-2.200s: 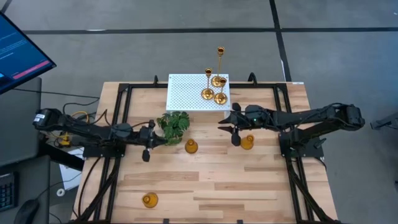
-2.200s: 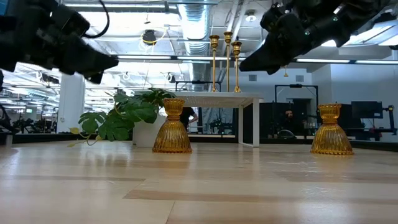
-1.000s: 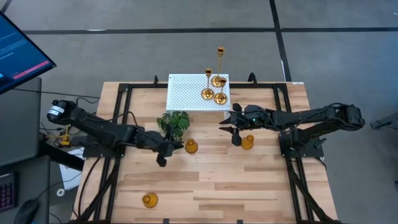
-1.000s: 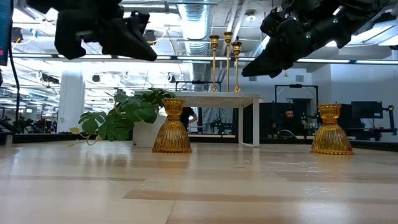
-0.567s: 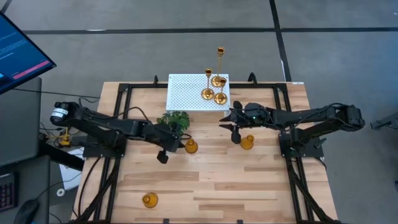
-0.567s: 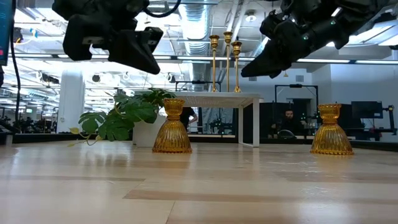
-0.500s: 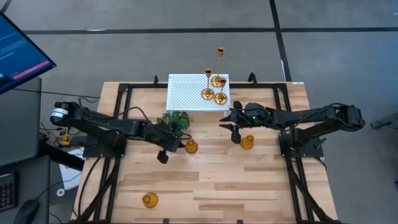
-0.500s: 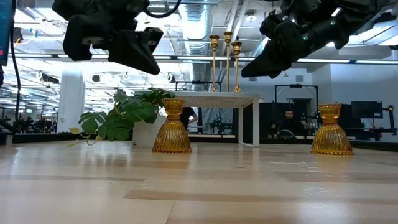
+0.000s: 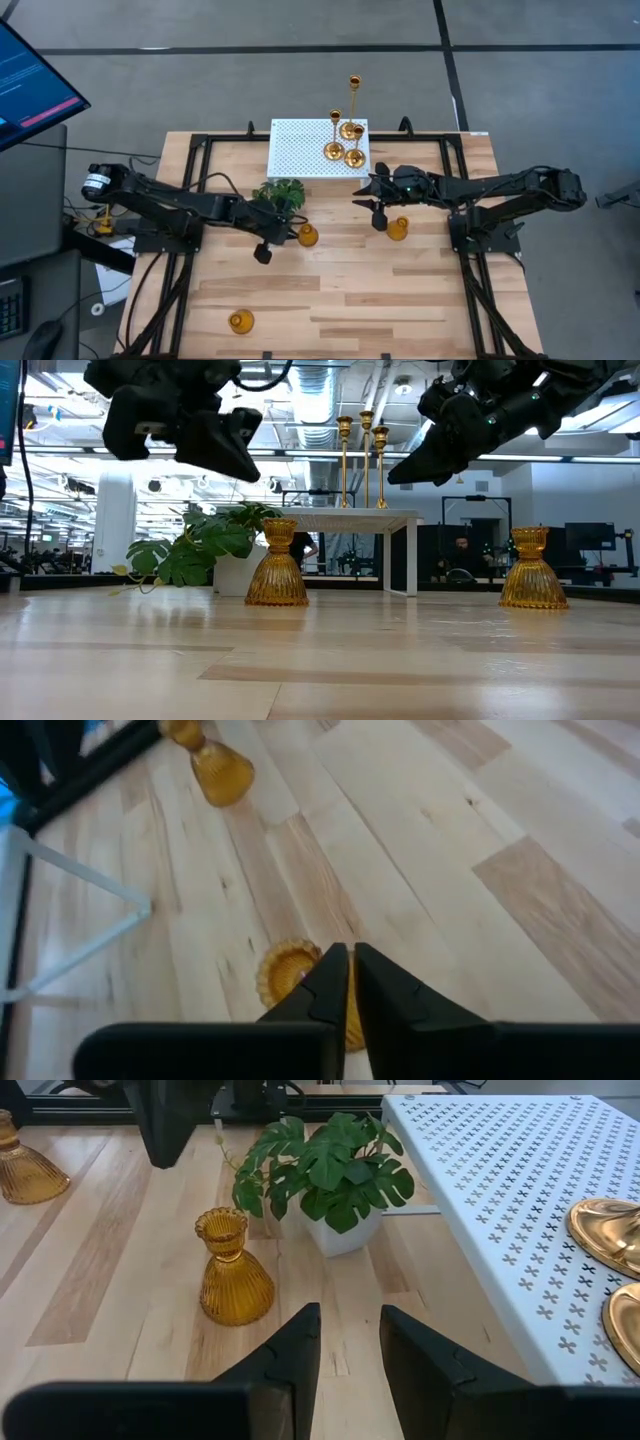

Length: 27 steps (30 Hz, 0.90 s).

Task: Pick & Place candle stick holders
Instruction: Put the top left yellow glass candle holder on the shelf

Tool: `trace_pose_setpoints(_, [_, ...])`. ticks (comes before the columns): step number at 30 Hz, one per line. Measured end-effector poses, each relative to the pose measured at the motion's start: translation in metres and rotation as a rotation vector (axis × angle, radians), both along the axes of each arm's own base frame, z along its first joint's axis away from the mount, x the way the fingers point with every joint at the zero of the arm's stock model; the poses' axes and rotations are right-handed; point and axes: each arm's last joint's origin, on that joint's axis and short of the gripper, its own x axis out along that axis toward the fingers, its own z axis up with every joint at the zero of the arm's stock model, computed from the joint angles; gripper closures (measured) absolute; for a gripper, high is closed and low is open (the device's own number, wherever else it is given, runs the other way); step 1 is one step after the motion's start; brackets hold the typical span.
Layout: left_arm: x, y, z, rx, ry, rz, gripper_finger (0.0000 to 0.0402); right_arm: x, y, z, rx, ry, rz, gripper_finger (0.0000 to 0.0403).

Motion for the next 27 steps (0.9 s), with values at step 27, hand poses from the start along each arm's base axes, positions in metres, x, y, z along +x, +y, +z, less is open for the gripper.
trace_pose_setpoints(27, [0.028, 0.000, -0.032, 0.008, 0.055, 0.147, 0.0242, 0.000, 0.000, 0.000, 0.001, 0.003, 0.001, 0.0306])
